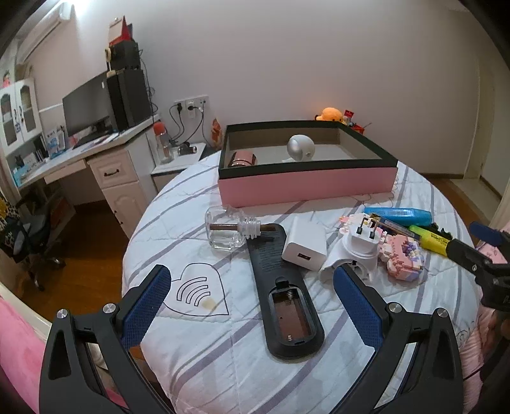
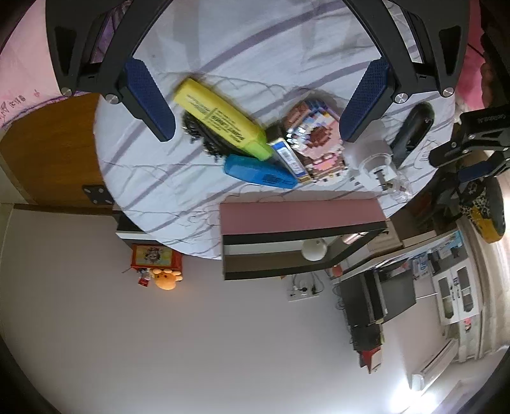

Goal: Organize rigid objects
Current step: 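Withdraw both grippers from the box back toward the remaining items, then grasp the white plug adapter with the left gripper while the right grasps the pink block donut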

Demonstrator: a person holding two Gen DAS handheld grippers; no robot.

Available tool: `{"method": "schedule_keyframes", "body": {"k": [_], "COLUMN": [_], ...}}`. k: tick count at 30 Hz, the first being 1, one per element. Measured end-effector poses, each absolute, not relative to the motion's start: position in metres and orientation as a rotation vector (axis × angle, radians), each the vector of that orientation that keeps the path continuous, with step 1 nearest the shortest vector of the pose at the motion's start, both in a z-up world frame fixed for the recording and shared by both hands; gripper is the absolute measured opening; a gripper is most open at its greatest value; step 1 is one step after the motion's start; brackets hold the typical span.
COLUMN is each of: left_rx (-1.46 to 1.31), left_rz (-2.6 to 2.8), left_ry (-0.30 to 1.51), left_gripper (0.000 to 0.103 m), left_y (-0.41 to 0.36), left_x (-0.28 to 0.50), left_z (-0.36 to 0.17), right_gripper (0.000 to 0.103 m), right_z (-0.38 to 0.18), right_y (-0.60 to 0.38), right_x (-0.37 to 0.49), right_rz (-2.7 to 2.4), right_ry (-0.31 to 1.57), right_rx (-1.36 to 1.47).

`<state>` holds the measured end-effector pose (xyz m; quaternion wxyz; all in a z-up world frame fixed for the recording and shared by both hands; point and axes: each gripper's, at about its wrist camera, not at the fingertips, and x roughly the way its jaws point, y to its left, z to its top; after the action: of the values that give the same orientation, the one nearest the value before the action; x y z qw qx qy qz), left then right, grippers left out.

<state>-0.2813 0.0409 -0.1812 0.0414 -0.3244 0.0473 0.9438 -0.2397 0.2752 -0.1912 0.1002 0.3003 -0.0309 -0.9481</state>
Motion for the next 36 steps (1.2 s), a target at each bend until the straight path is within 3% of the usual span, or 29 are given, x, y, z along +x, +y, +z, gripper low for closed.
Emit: {"method": "schedule_keyframes", "body": {"k": [25,30,32,36], "left_rx": [-1.072,-1.070,-1.066,-1.061], "left_rz": [2.833,2.841,2.838,2.824], "left_ry": [0.190,0.160,0.156,0.169], "left_gripper": [0.103,0.103,0.103,0.103], "left_y": [0.038,0.028,0.028,0.033], "left_x": [-0.282,-0.281,-0.280,-0.280], "left_z": [-0.201,-0.198,-0.198,-0.198], "right_gripper": [0.102,0.088,0.073,0.072], "right_z": [-0.209,-0.215,-0.220,-0.227], "right_y": [0.244,0.226,0.221,0.218], "right_x": [-0.254,-0.263,-0.269,-0.277], "right_rz": [-2.694,-2.650,-2.634,-2.622], "right_ry": [-0.062,-0.043,-0.038,-0.044], "right_rx": [1.021,1.046,1.076,1.117]}}
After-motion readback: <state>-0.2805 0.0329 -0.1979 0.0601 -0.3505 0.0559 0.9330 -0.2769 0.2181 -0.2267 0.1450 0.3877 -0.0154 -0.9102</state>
